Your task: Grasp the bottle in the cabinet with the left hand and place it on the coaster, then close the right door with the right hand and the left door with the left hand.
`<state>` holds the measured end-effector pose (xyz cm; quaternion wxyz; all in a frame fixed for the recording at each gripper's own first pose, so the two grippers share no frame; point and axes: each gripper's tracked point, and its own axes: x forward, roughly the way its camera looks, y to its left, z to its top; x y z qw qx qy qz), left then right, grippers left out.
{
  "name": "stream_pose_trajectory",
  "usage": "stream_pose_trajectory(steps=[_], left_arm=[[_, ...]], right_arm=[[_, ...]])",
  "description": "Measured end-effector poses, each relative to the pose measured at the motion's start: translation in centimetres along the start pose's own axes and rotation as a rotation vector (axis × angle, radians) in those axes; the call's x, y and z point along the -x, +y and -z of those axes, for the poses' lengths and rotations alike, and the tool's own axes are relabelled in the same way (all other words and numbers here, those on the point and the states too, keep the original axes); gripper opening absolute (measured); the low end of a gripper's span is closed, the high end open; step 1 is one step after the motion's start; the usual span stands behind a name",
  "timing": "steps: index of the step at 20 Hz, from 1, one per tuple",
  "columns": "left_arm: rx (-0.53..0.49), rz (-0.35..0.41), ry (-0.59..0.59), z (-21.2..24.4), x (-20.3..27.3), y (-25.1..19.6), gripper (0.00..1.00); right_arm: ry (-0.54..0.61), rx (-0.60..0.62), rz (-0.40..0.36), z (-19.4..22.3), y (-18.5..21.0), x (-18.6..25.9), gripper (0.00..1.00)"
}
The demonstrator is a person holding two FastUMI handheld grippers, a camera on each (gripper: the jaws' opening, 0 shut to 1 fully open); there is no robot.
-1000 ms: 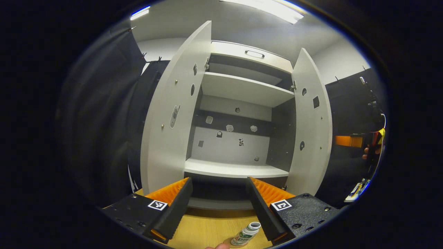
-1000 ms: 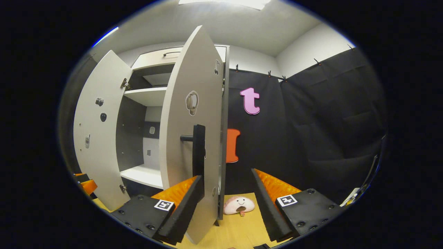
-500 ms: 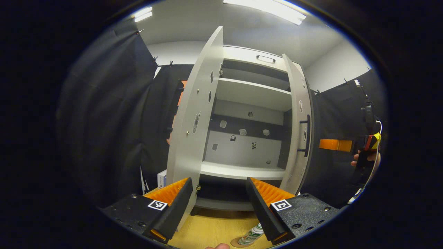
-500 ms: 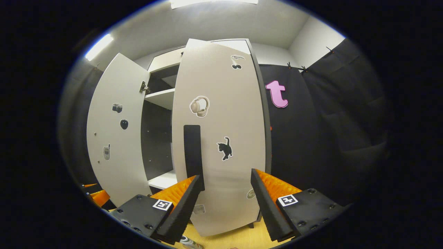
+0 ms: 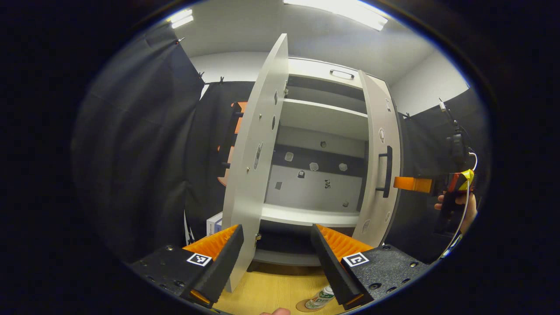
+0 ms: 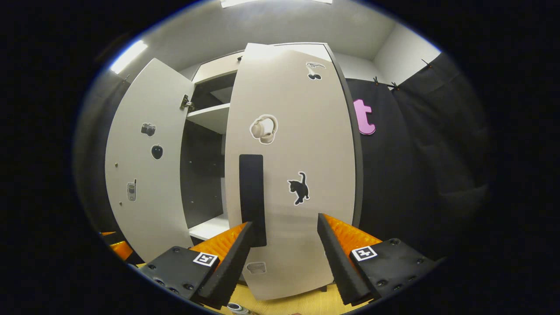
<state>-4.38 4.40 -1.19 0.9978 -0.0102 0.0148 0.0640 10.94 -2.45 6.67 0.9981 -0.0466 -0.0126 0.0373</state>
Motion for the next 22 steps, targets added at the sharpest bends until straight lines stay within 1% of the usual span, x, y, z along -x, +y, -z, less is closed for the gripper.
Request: stream_pose_trajectory(steps=[1, 2, 3, 4, 5, 6, 7, 9, 13, 14, 15, 18, 21, 22], left_arm=[[-0.002, 0.000, -0.002, -0.1, 0.1, -0.1, 0.94], [-0.002, -0.001, -0.003, -0.1, 0.1, 0.0, 0.94], [-0.001, -0.004, -0.004, -0.2, 0.0, 0.1, 0.94], [0.000, -0.009, -0.003, -0.2, 0.0, 0.3, 0.94], [0.001, -0.015, -0.002, -0.3, 0.0, 0.5, 0.94], [0.005, -0.019, -0.001, -0.4, 0.1, 0.7, 0.94], [0.010, -0.024, -0.003, -0.7, 0.1, 1.0, 0.94], [0.013, -0.047, -0.007, -1.5, 0.3, 2.0, 0.94], [0.019, -0.136, 0.003, -3.8, 0.5, 5.8, 0.94], [0.015, -0.161, -0.004, -4.6, 0.6, 6.9, 0.89], [0.010, -0.195, -0.009, -5.3, 0.8, 8.3, 0.94], [-0.026, -0.314, -0.027, -7.5, 1.0, 12.9, 0.94], [-0.075, -0.407, -0.062, -9.6, -0.2, 17.1, 0.93], [-0.072, -0.423, -0.062, -10.0, -1.0, 17.9, 0.93]], right_arm=[[0.002, 0.001, -0.001, 0.1, 0.2, -0.5, 0.88], [0.006, 0.004, -0.002, 0.3, 0.3, -1.1, 0.95], [0.005, 0.005, -0.004, 0.3, 0.4, -1.4, 0.95], [0.004, 0.005, -0.005, 0.5, 0.5, -1.8, 0.88], [0.005, -0.005, -0.007, 0.5, 0.6, -2.1, 0.87], [0.014, -0.016, -0.008, 0.6, 0.8, -2.5, 0.88], [0.022, -0.026, -0.011, 0.8, 0.9, -2.8, 0.95], [0.037, -0.042, -0.016, 1.0, 1.2, -3.6, 0.95], [0.059, -0.068, -0.018, 1.2, 1.5, -4.3, 0.95], [0.058, -0.076, -0.019, 1.3, 1.5, -4.6, 0.95], [0.056, -0.081, -0.018, 1.3, 1.6, -4.8, 0.95], [0.048, -0.061, -0.012, 1.3, 1.8, -5.1, 0.95], [0.052, -0.044, -0.004, 1.4, 1.6, -4.9, 0.95], [0.055, -0.041, -0.003, 1.4, 1.6, -4.7, 0.95]])
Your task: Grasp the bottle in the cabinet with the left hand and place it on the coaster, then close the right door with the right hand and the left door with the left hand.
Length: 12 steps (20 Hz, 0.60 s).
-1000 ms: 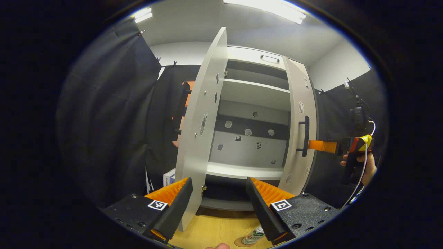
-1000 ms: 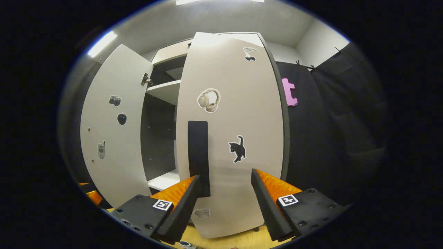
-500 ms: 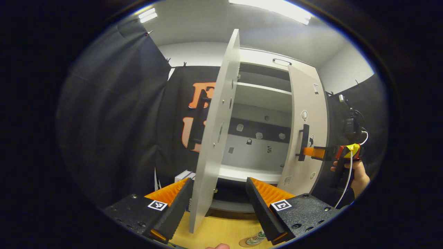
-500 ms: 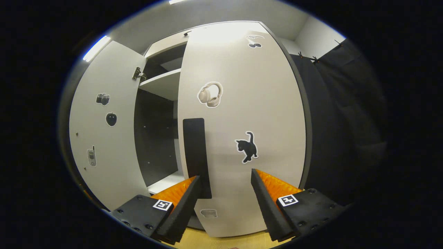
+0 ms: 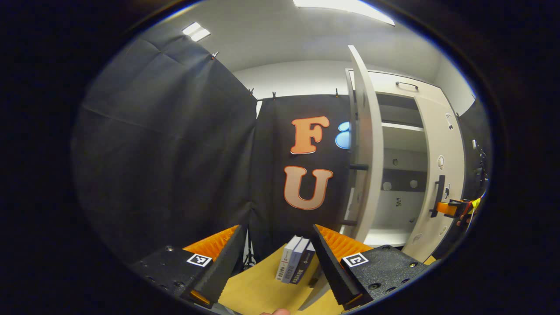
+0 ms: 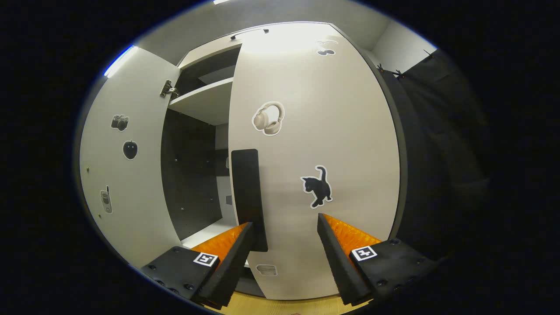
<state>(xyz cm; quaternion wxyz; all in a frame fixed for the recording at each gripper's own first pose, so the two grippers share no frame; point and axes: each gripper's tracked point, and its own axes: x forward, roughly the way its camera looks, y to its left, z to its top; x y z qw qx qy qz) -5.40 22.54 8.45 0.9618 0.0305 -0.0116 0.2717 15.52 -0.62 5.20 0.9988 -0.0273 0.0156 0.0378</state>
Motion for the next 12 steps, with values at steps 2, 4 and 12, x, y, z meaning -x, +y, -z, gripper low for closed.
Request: stream_pose_trajectory(steps=[2, 4, 12], left_arm=[[0.025, 0.010, -0.005, -0.6, -2.0, -0.5, 0.93], [0.016, 0.034, -0.019, -1.0, -3.7, -1.3, 0.97], [-0.018, 0.083, -0.037, -0.9, -6.6, -4.0, 0.93]], right_arm=[[-0.009, 0.004, -0.006, -0.1, 0.0, 1.2, 0.96], [-0.017, 0.009, -0.010, -0.3, -0.3, 3.6, 0.96], [-0.053, 0.067, 0.051, -1.7, -4.0, 11.9, 0.95]])
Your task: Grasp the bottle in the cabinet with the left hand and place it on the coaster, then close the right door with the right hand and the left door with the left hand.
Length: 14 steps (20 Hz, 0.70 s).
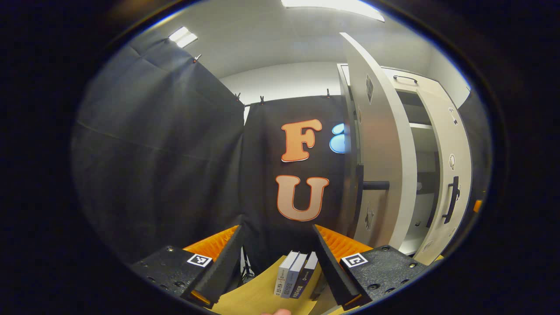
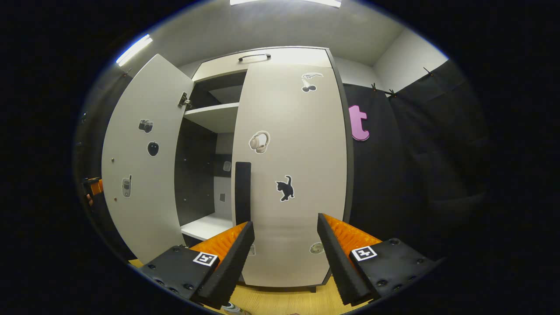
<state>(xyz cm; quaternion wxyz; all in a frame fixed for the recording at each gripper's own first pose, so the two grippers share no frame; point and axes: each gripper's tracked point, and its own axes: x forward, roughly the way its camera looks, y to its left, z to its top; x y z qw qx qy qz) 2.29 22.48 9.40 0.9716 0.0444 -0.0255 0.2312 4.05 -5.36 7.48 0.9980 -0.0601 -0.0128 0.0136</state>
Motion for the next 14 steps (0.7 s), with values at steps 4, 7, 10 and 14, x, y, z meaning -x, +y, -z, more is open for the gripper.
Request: stream_pose_trajectory(steps=[4, 7, 10, 14], left_arm=[[0.163, 0.110, 0.072, 1.3, 1.1, -3.7, 0.91], [0.194, 0.212, 0.114, 1.8, 2.4, -8.2, 0.90], [0.167, 0.300, 0.107, 1.6, 3.0, -13.8, 0.85], [0.132, 0.369, 0.094, 1.7, 2.9, -18.9, 0.93]], right_arm=[[0.006, 0.008, 0.038, 0.4, -2.2, 1.7, 0.96], [0.014, 0.018, 0.056, 0.8, -3.5, 2.7, 0.95], [0.023, 0.026, 0.080, 1.4, -5.0, 3.7, 0.95], [0.038, 0.019, 0.117, 2.0, -7.2, 5.2, 0.89]])
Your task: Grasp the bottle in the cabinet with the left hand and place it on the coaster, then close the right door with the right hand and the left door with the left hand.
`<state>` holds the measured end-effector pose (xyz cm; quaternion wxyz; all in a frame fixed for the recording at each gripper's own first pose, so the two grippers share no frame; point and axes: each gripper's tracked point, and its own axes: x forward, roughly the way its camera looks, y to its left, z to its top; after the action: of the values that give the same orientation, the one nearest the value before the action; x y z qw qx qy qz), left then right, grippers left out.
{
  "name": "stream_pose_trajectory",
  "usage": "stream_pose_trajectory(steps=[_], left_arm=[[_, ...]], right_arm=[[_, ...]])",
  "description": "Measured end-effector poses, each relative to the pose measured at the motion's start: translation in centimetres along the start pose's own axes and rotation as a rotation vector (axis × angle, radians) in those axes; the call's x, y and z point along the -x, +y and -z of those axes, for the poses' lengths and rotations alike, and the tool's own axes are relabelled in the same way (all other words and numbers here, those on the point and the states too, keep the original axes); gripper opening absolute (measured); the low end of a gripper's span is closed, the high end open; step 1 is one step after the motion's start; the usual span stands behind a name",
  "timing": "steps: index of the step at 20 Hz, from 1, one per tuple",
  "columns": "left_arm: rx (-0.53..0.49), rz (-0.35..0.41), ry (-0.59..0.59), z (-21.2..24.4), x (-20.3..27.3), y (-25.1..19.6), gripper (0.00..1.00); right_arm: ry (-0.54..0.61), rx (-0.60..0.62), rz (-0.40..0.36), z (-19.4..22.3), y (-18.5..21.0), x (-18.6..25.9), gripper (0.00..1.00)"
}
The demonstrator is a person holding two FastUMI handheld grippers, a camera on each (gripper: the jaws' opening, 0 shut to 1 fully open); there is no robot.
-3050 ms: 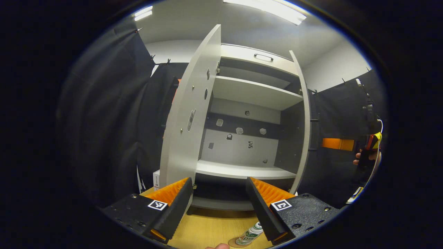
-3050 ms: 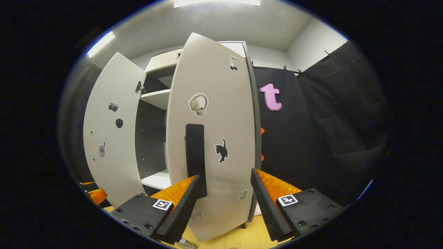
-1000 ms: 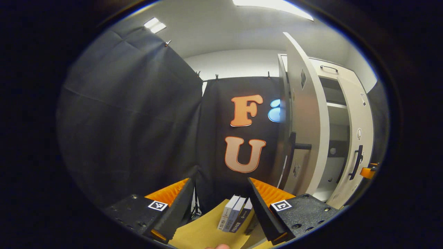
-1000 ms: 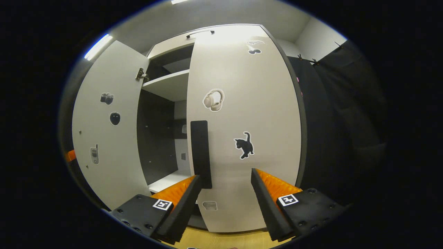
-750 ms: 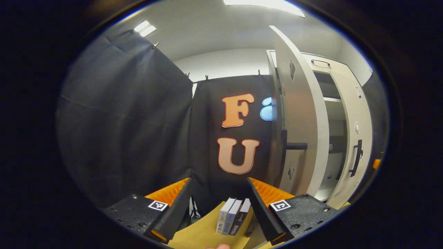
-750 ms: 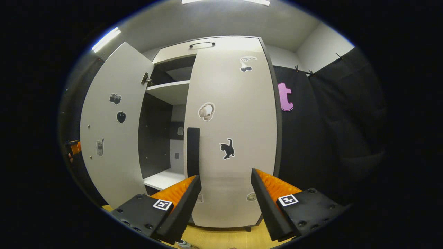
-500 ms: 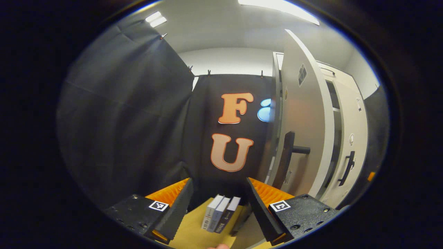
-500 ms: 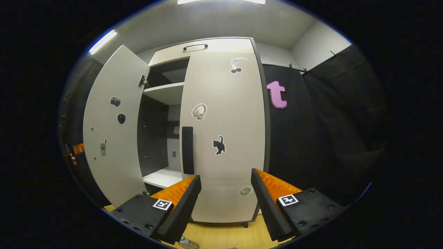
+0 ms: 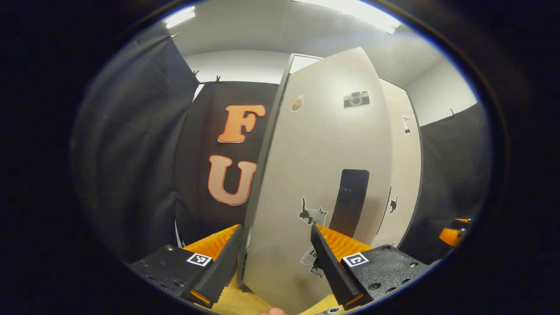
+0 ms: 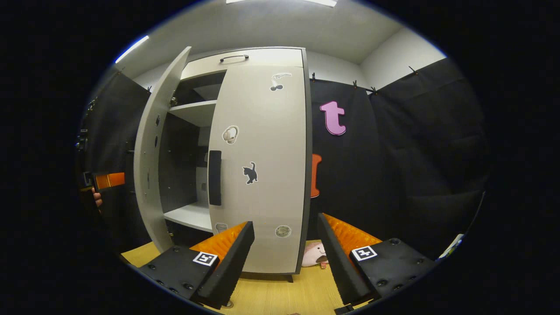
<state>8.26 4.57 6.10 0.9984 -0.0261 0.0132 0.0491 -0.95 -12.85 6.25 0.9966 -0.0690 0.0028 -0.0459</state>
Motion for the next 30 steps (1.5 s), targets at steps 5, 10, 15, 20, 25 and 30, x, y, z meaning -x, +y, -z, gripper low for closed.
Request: stream_pose_trajectory(steps=[5, 10, 15, 20, 25, 30], left_arm=[[0.000, 0.048, 0.014, 0.4, -1.1, -2.6, 0.94], [-0.021, 0.098, 0.032, 1.0, -2.5, -5.3, 0.94], [-0.042, 0.118, 0.043, 1.5, -4.2, -6.7, 0.90], [-0.054, 0.129, 0.051, 1.9, -6.5, -7.7, 0.94], [-0.059, 0.133, 0.055, 2.3, -8.7, -8.6, 0.94], [-0.069, 0.133, 0.047, 2.6, -9.9, -8.8, 0.94]], right_arm=[[0.002, -0.022, 0.038, 0.0, -2.0, 1.3, 0.88], [0.002, -0.035, 0.069, 0.0, -3.4, 2.1, 0.95], [0.006, -0.053, 0.104, 0.3, -4.8, 2.9, 0.96], [0.003, -0.058, 0.126, 0.4, -5.8, 3.6, 0.96], [0.000, -0.075, 0.127, 0.4, -6.1, 3.8, 0.96], [0.003, -0.070, 0.116, 0.4, -5.7, 3.7, 0.95]])
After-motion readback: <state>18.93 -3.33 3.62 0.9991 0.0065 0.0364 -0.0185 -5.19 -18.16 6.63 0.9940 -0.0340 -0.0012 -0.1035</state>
